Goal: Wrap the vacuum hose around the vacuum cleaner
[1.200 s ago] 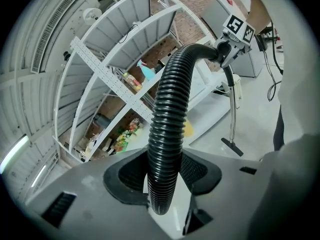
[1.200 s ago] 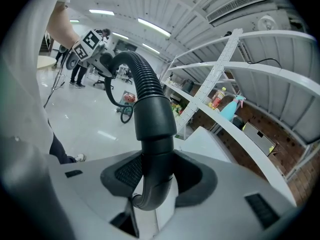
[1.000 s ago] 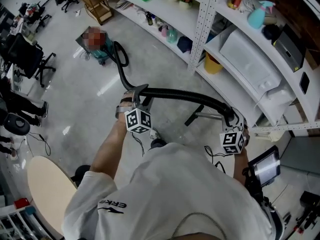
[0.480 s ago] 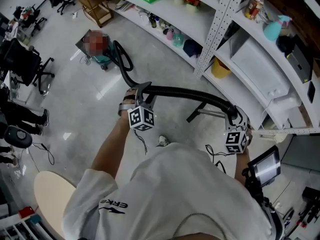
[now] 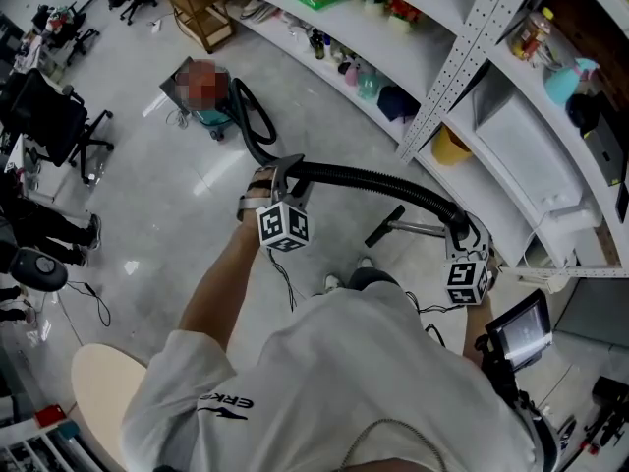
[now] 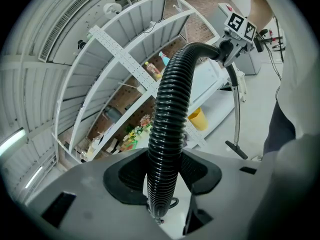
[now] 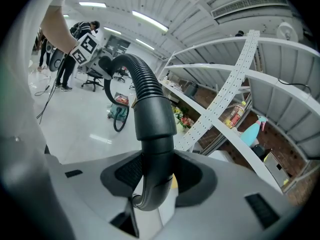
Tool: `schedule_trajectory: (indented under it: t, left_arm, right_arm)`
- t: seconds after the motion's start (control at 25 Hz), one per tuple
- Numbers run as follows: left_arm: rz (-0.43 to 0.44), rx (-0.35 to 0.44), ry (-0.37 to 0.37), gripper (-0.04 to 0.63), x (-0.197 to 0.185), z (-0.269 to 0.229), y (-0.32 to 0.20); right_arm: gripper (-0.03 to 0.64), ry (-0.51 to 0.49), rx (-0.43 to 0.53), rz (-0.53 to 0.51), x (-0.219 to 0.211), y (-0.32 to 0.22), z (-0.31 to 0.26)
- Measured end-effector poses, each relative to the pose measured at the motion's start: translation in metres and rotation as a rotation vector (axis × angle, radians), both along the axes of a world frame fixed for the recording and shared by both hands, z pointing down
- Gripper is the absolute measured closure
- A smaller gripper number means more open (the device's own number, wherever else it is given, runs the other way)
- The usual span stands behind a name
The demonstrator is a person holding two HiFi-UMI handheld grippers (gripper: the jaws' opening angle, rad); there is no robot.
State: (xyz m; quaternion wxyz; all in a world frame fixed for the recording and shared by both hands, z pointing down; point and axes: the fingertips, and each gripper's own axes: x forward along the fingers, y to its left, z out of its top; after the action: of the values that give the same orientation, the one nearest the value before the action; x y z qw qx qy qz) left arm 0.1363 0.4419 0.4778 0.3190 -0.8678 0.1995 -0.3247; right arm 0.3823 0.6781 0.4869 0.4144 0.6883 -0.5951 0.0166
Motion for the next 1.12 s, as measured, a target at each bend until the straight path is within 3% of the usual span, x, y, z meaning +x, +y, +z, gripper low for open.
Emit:
schedule_trajectory:
  t: [0.4,1.12]
  left_arm:
    - [-0.031,0.076,-0.014,0.428,0.004,-0.021,-0.078]
    - [-0.098,0.109,-0.062,0.426,0.034,-0.031,-0.229]
  right_arm:
    - [0.443,-0.028,0.001,-0.049,0.007,-0.077,0.012]
    - [0.443,-0.046,0.025,-0.125,0.040,-0.232,0.014]
